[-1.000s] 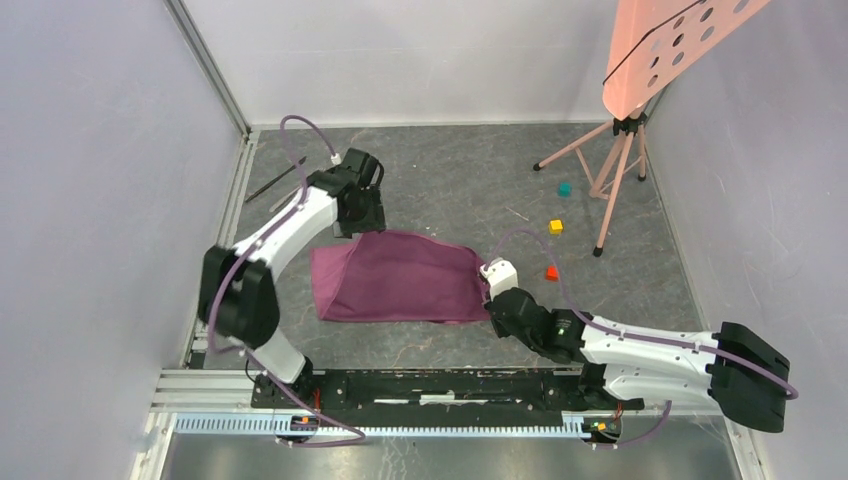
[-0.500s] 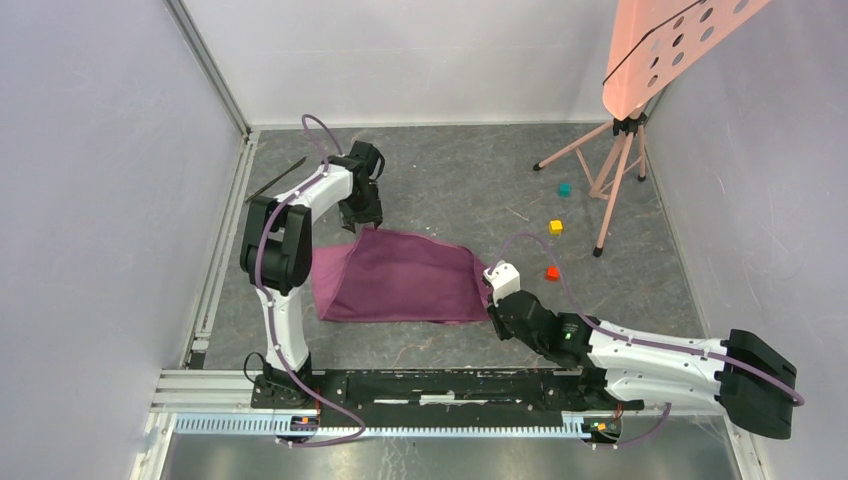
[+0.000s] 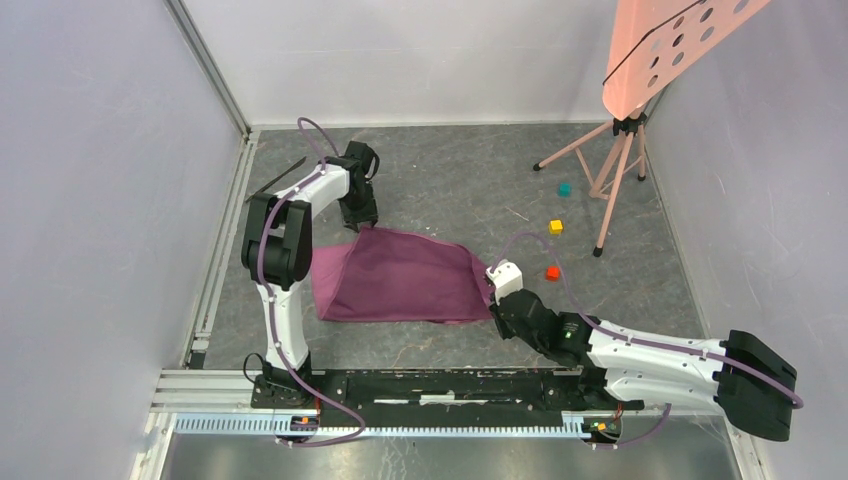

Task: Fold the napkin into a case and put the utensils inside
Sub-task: Pick up the crumpled napkin from the center of the board, then flatten out the crumpled napkin at the center of the board.

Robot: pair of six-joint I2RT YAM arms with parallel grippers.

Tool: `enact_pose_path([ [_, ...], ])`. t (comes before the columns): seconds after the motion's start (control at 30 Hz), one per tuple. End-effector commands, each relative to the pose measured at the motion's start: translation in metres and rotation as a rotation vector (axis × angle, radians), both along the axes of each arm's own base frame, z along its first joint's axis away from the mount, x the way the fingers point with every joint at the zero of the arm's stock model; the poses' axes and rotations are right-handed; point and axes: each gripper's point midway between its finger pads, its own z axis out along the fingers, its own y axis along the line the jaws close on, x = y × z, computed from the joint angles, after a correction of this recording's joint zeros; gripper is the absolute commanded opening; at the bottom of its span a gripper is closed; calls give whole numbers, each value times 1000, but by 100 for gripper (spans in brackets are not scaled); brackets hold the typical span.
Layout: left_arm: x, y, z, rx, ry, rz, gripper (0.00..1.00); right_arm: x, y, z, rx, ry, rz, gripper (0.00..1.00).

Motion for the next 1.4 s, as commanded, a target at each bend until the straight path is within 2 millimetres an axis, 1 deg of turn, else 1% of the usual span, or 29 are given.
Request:
enact_pose_path([
  [0.0,2,1,-20,15,26,-46,42,10,-3,11,0,-35,-39,0],
  [0.07,-1,3,-21,26,35,-51,29,13,-6,14,-8,-44,-56,0],
  [0.13,0,2,-15,24,23,-60,21,16,-8,19,-12,-56,-66,0],
  [0.2,5,0,1,14,-15,-68,12,19,-9,24,-22,-66,-76,0],
  [0.27,10,-4,26,-2,-77,-75,7,24,-9,35,-34,-85,-86,0],
  [0.3,12,-5,43,-17,-116,-80,5,27,-10,41,-46,-98,-91,0],
  [0.37,11,-8,80,-49,-192,-88,3,37,-10,63,-54,-146,-115,0],
  [0.4,9,-8,102,-62,-238,-90,2,40,-10,74,-58,-167,-124,0],
  [0.43,6,-8,120,-70,-272,-94,2,45,-10,89,-60,-197,-130,0],
  [0.47,0,-6,146,-84,-325,-99,2,49,-10,103,-64,-224,-131,0],
  [0.5,-6,-5,166,-93,-366,-103,2,53,-8,121,-53,-257,-136,0],
  [0.53,-14,-3,190,-107,-420,-109,2,57,-7,138,-49,-287,-132,0],
  [0.57,-23,-2,216,-125,-483,-117,2,60,-4,159,-31,-322,-128,0],
  [0.6,-32,0,237,-138,-539,-125,2,63,-3,179,-19,-356,-115,0],
  [0.67,-57,7,289,-160,-682,-143,2,64,3,222,20,-431,-67,0],
  [0.73,-85,15,339,-183,-832,-160,2,61,10,267,84,-509,5,0],
  [0.77,-98,17,361,-195,-899,-174,2,55,14,291,123,-558,64,0],
  [0.8,-116,21,387,-207,-986,-192,2,47,19,316,177,-610,134,0],
  [0.83,-134,24,411,-221,-1068,-207,2,37,24,336,228,-653,201,0],
  [0.9,-173,31,457,-247,-1235,-248,2,9,32,382,357,-750,358,0],
  [1.0,-236,40,518,-289,-1497,-304,2,-33,37,438,523,-848,552,0],
  [1.07,-270,46,546,-305,-1632,-330,2,-53,38,462,594,-880,639,0],
  [1.1,-284,48,556,-308,-1684,-340,2,-62,39,471,624,-892,680,0],
  [1.17,-302,53,571,-303,-1761,-349,2,-73,39,484,664,-914,725,0],
  [1.2,-303,55,574,-293,-1778,-338,2,-74,39,487,674,-922,730,0],
  [1.23,-302,59,577,-277,-1786,-315,2,-72,38,489,679,-931,710,0],
  [1.27,-296,62,576,-258,-1782,-294,2,-65,36,491,679,-945,666,0],
  [1.3,-286,66,574,-234,-1770,-266,2,-54,34,488,667,-950,608,0],
  [1.37,-254,74,562,-177,-1707,-175,2,-19,27,476,614,-956,414,0],
])
